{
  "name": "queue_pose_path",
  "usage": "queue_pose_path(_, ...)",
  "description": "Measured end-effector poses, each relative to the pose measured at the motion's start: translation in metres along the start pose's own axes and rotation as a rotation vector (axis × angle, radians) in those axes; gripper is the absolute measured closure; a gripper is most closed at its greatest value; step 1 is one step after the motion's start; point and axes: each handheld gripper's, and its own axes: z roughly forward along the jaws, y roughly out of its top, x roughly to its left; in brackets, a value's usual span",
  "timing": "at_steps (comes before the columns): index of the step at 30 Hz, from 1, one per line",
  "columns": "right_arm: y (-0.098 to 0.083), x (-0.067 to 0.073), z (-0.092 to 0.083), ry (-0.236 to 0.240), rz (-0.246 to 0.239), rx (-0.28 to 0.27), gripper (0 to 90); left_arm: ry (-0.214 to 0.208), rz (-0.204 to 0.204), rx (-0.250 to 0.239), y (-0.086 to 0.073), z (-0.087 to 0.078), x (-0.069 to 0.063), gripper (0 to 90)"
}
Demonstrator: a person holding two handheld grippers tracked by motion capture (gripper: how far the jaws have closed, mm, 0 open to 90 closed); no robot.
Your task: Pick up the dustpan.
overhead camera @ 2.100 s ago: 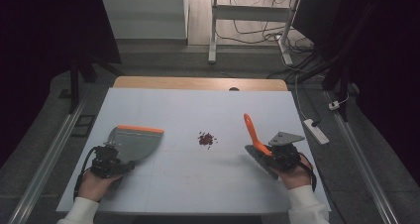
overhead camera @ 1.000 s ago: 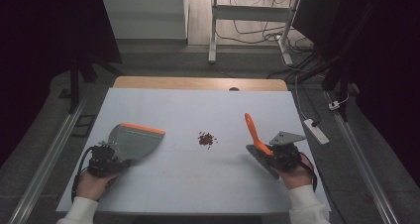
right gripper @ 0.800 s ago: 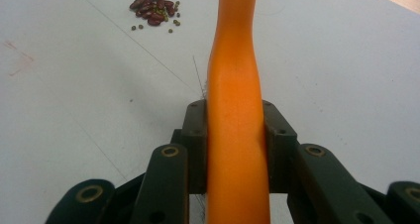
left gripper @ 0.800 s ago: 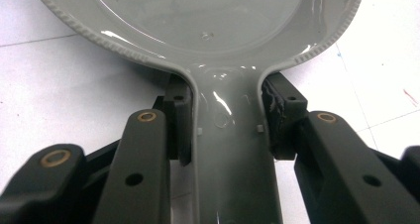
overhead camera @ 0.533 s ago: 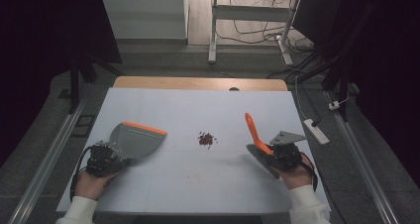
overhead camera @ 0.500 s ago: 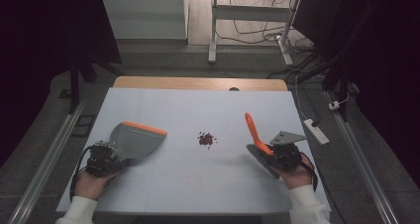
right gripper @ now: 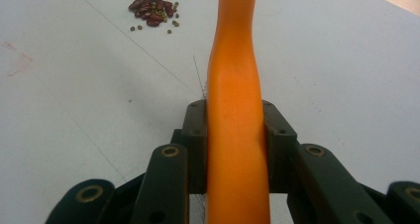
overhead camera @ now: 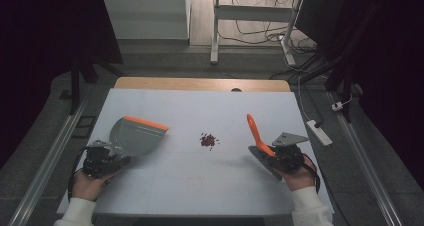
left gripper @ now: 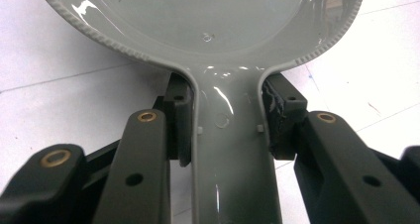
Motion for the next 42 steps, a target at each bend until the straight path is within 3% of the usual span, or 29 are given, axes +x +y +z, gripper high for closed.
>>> queue_pose_path(9,0.000,0.000,0.000,0.007,0.001,-0.006,70.0,-0.039,0.022,-0.042,0.000,-0.005,0.003,62.0)
queue_pose_path(16,0.000,0.000,0.000,0.003,0.003,-0.008,70.0,-0.086,0.081,-0.086,0.000,-0.010,0.001,62.0)
queue_pose_path(27,0.001,0.000,0.000,0.002,0.001,-0.011,70.0,-0.111,0.121,-0.102,0.001,-0.012,-0.003,61.9)
queue_pose_path(42,0.005,0.002,0.001,0.012,0.010,-0.024,70.1,-0.180,0.236,-0.119,0.018,-0.008,-0.009,61.9)
